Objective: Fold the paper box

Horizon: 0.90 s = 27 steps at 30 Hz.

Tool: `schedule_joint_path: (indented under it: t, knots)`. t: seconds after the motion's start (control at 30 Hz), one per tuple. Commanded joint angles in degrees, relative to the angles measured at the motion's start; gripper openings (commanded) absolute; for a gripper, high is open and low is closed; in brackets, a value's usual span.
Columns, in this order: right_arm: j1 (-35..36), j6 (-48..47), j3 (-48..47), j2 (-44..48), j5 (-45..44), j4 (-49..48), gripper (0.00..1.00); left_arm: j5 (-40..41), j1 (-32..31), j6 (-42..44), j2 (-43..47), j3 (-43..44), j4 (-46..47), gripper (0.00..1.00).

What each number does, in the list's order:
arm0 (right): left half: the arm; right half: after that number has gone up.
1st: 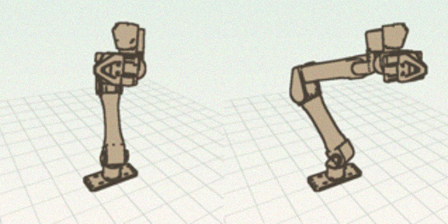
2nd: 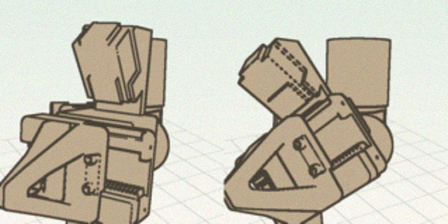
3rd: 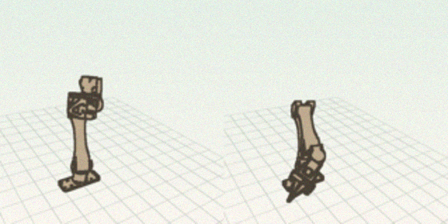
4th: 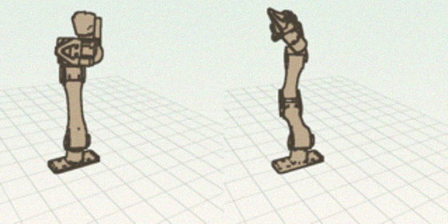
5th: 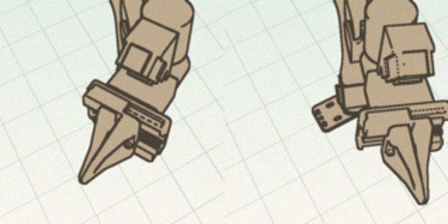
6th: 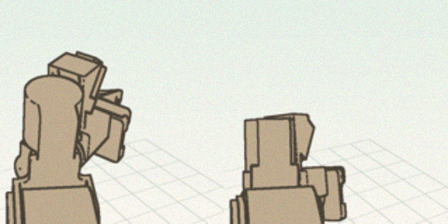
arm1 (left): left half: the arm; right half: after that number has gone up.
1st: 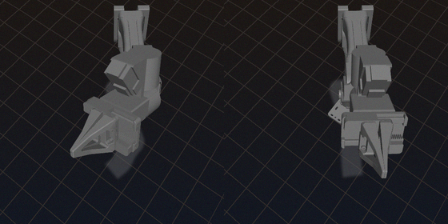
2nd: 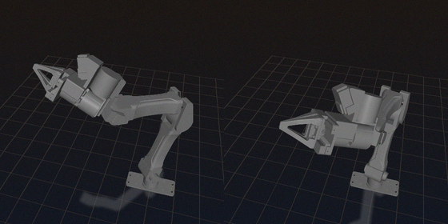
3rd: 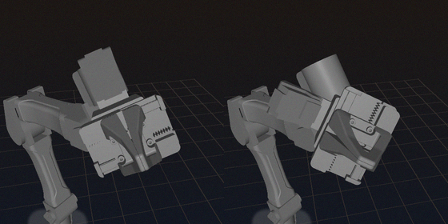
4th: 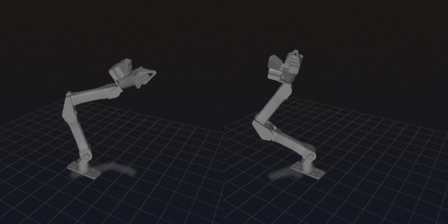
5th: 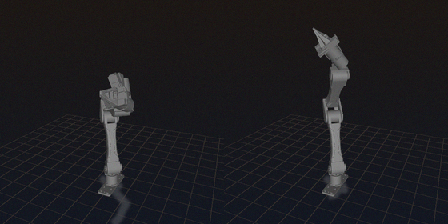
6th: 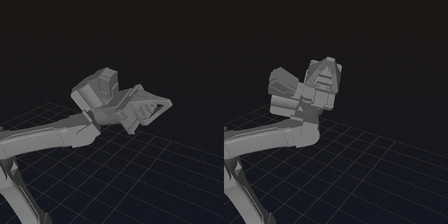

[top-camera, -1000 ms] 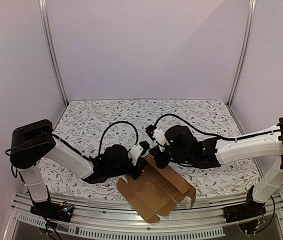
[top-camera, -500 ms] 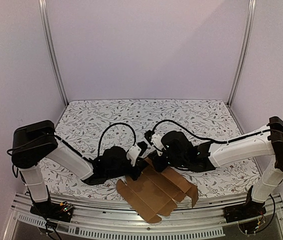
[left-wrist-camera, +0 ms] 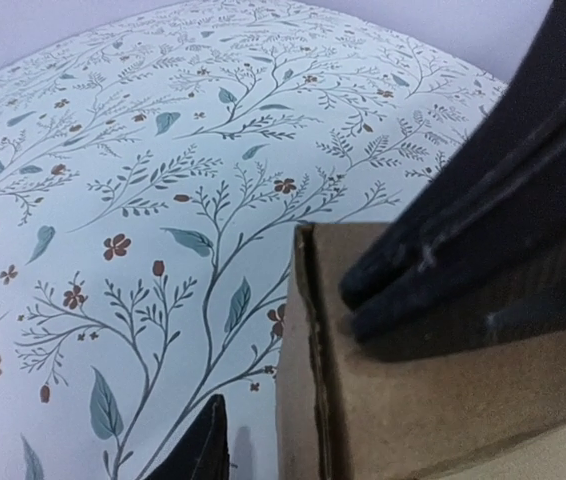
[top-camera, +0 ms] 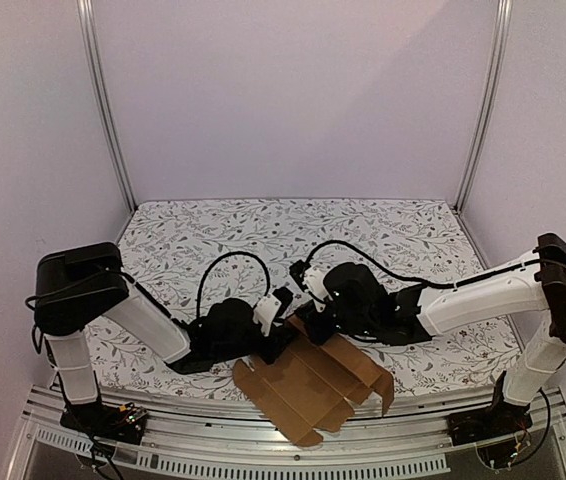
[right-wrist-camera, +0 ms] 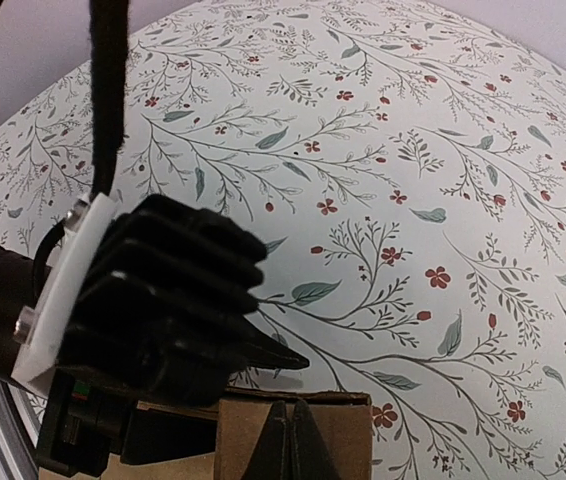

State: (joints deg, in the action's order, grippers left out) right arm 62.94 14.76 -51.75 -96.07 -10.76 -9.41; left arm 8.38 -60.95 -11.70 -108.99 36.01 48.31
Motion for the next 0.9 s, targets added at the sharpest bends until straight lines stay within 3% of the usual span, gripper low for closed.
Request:
schedule_joint_path:
  t: [0.0, 0.6, 0.87]
  knots:
    - [-0.2, 1.0, 1.5, -0.1, 1.1, 0.8, 0.00, 1.0, 0.4, -1.1, -2.9, 0.1, 2.7, 0.34]
    - [-0.2, 1.4, 2.4, 1.2, 1.8, 0.3, 0.00, 0.2, 0.6, -2.0, -5.9, 0.8, 10.5, 0.34]
    - [-0.2, 1.9, 3.0, 1.3, 2.1, 0.1, 0.00, -1.6, 1.0, -2.4, -7.4, 1.2, 13.0, 0.13]
